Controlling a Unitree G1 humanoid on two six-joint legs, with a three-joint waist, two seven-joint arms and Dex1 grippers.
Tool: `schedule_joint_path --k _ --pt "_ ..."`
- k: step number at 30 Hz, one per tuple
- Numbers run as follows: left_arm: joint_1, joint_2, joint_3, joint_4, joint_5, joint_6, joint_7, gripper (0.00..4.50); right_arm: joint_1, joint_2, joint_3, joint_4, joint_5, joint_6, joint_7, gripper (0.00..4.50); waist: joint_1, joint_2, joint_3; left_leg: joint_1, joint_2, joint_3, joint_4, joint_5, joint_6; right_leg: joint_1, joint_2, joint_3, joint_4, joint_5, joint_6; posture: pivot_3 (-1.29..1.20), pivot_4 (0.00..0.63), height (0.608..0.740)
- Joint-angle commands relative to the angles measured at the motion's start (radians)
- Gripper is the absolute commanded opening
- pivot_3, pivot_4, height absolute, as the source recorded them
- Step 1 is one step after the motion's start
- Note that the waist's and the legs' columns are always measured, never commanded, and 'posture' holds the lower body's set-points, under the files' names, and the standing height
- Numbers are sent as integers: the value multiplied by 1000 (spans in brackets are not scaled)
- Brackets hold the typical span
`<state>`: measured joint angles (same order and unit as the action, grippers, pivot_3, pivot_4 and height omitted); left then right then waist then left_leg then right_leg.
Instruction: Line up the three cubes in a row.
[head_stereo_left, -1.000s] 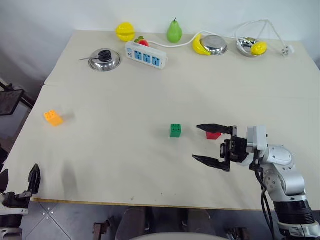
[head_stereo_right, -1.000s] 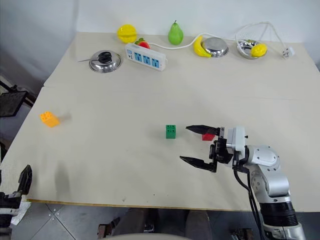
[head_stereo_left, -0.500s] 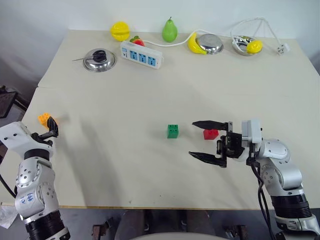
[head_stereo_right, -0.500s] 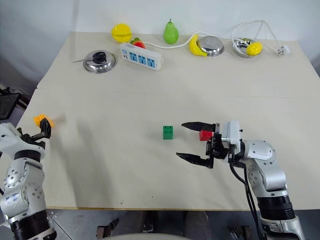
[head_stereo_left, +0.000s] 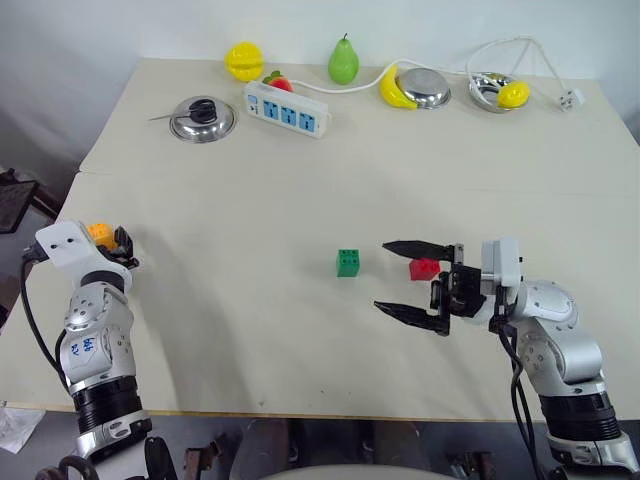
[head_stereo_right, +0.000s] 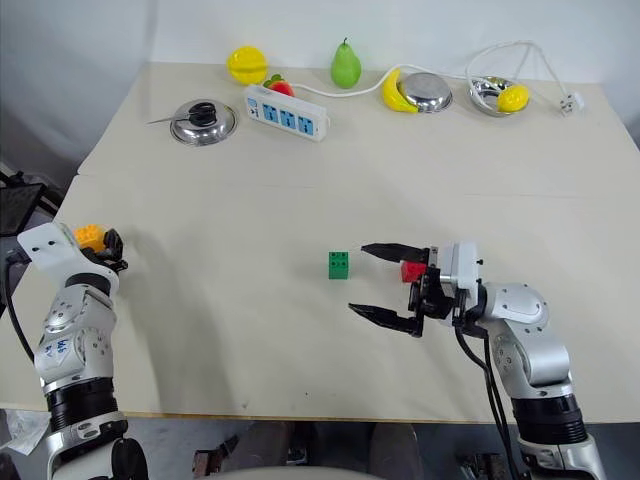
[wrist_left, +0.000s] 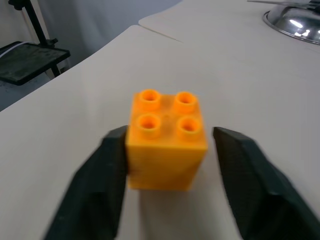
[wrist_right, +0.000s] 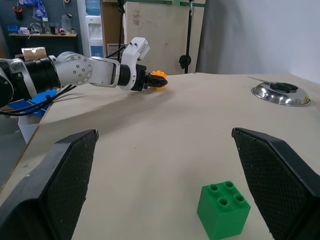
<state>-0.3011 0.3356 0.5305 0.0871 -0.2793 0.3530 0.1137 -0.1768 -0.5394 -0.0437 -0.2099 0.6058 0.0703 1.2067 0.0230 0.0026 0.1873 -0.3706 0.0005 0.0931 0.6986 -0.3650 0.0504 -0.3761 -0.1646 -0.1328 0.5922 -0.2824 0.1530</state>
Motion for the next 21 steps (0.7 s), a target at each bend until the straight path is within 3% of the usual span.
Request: schedule_joint_path --k 1,3,7,9,12,15,18,21 --pt "-10 39 -10 4 -24 -93 -115 1491 27 2 -30 -37 5 -28 -15 4500 1 0 0 0 0 0 0 0 0 0 0 0 0 0 0 0 150 740" --pt "-2 96 -60 3 -50 -152 -309 1493 49 -9 -50 -42 7 -32 -24 4500 3 0 0 0 0 0 0 0 0 0 0 0 0 0 0 0 150 740" --pt "-19 260 -179 -14 -233 -211 -951 1493 136 -72 -156 -33 22 -39 -12 4500 3 0 0 -1 -1 0 0 0 0 0 0 0 0 0 0 0 150 740" --pt "-35 347 -270 15 -241 -254 -1220 1493 191 -100 -204 -26 22 -47 0 4500 0 0 0 -1 -1 1 0 0 -1 0 0 0 -1 0 0 0 150 740" --pt "-114 417 -414 134 -176 -316 -1480 1493 272 -130 -288 6 7 -80 9 4500 -2 3 0 0 -4 3 -2 0 -1 -1 2 0 -2 0 0 0 150 740" --pt "-246 400 -511 321 -95 -410 -1596 1493 326 -151 -357 48 2 -101 13 4500 -2 4 0 1 -3 5 -2 1 -2 -1 4 0 -2 0 0 0 150 740" --pt "-432 293 -580 606 -13 -510 -1630 1493 402 -150 -413 49 6 -106 7 4500 5 4 1 0 -2 7 -1 3 -3 0 4 -1 -1 0 0 0 150 740" --pt "-533 220 -597 779 36 -590 -1630 1493 421 -135 -409 12 13 -104 -13 4500 -2 3 1 0 -2 7 -1 3 -3 -1 4 0 -1 0 0 0 150 740"
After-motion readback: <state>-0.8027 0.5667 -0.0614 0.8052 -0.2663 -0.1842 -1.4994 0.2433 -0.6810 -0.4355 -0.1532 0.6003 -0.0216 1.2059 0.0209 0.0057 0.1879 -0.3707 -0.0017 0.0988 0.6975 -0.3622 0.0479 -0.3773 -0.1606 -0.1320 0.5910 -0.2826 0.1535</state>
